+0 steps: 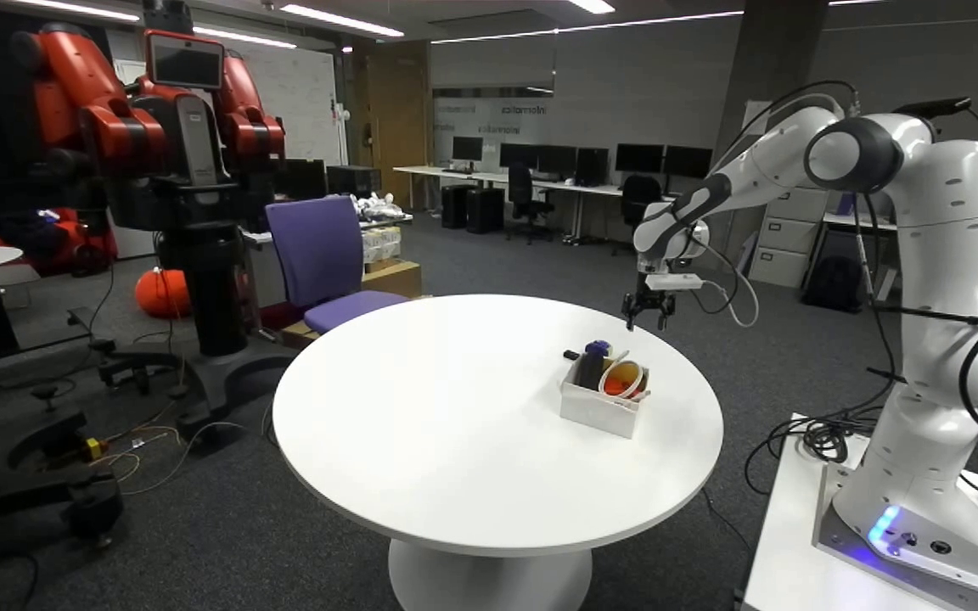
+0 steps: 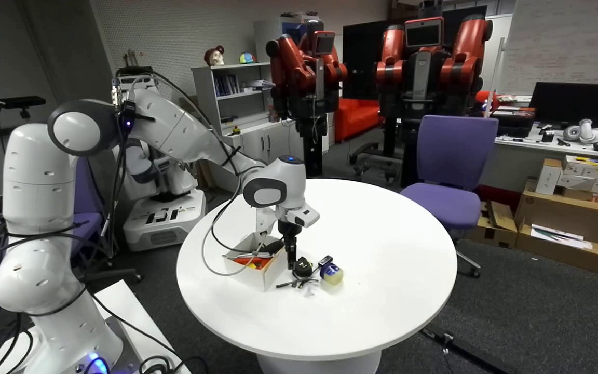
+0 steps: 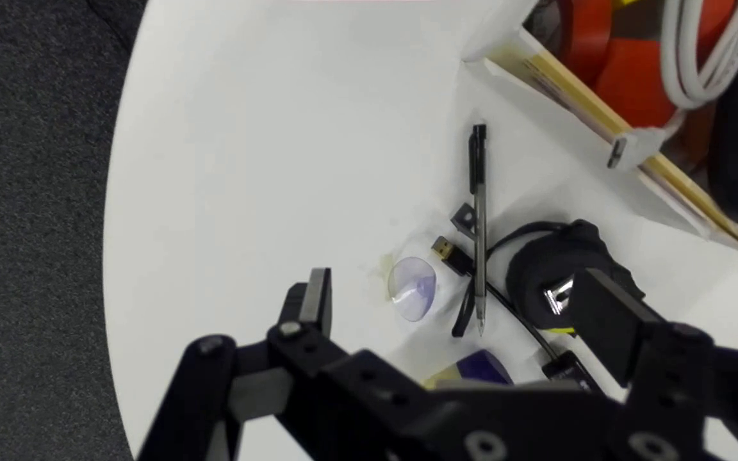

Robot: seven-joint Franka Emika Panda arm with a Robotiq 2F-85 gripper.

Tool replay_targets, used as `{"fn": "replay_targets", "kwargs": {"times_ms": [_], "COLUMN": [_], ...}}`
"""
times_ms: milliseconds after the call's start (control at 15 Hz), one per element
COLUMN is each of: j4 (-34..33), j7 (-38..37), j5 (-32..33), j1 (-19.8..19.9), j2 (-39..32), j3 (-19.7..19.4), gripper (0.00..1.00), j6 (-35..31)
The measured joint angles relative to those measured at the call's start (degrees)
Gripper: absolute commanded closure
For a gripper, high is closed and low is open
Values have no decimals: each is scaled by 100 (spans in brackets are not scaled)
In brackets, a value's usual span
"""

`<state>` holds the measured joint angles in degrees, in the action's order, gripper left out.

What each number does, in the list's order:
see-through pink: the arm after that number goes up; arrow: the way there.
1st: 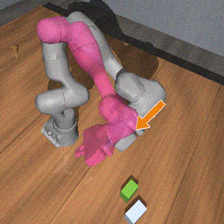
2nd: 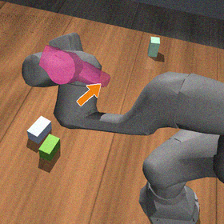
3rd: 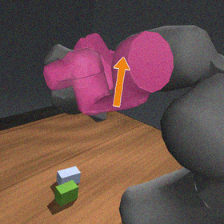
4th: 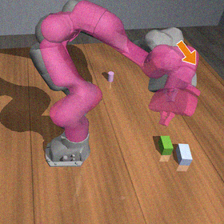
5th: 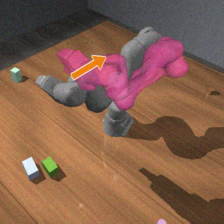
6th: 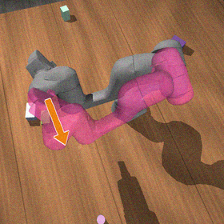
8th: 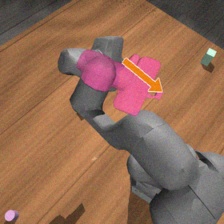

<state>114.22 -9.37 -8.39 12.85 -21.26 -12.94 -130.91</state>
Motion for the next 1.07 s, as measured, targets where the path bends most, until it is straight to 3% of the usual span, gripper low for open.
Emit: {"fn": "replay_targets", "kwargs": {"times_ms": [533, 1067], "j4": [-1557, -2598], "j7": [-1930, -3742], "j5": [-549, -820], "j1": [1, 86], "j2": [-1258, -2158], "j3": [-45, -221], "gripper": [0, 0], "j6": [58, 48]}}
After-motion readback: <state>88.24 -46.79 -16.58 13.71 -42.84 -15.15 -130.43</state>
